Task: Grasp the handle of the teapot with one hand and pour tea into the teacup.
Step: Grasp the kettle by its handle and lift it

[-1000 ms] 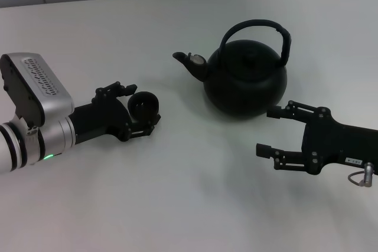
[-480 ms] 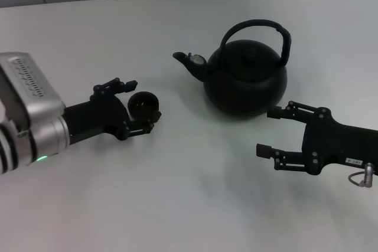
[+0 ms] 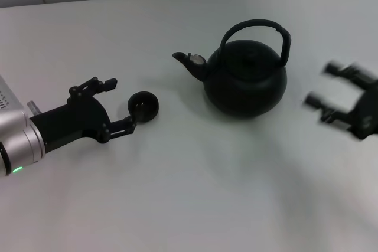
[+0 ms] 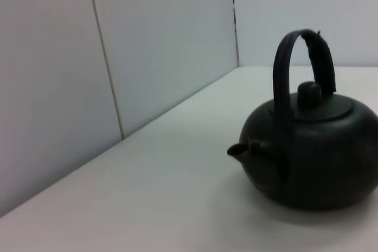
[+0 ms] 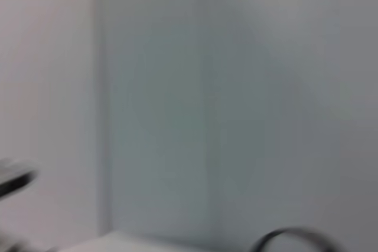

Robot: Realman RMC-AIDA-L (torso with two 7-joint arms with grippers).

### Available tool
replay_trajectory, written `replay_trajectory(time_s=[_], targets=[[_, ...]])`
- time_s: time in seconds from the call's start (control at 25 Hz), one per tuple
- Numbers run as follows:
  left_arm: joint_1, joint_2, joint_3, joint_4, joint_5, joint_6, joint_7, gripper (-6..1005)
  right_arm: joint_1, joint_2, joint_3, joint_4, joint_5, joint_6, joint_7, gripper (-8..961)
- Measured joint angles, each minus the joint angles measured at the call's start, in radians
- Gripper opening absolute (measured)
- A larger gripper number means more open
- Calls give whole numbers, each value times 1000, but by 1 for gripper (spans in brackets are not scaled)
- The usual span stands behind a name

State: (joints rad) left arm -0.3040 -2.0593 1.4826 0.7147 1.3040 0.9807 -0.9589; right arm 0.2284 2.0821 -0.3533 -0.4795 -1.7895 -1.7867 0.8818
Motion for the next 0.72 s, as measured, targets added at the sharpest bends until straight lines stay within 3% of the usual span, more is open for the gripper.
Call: replay_trajectory(time_s=[0.28, 0.72], targets=[[7, -1, -5, -4, 5, -6, -1, 854, -11, 0, 126, 77, 118, 106, -28, 820], [24, -1, -25, -14, 6, -7, -1, 854, 101, 2, 107, 120, 48, 273, -30, 820]])
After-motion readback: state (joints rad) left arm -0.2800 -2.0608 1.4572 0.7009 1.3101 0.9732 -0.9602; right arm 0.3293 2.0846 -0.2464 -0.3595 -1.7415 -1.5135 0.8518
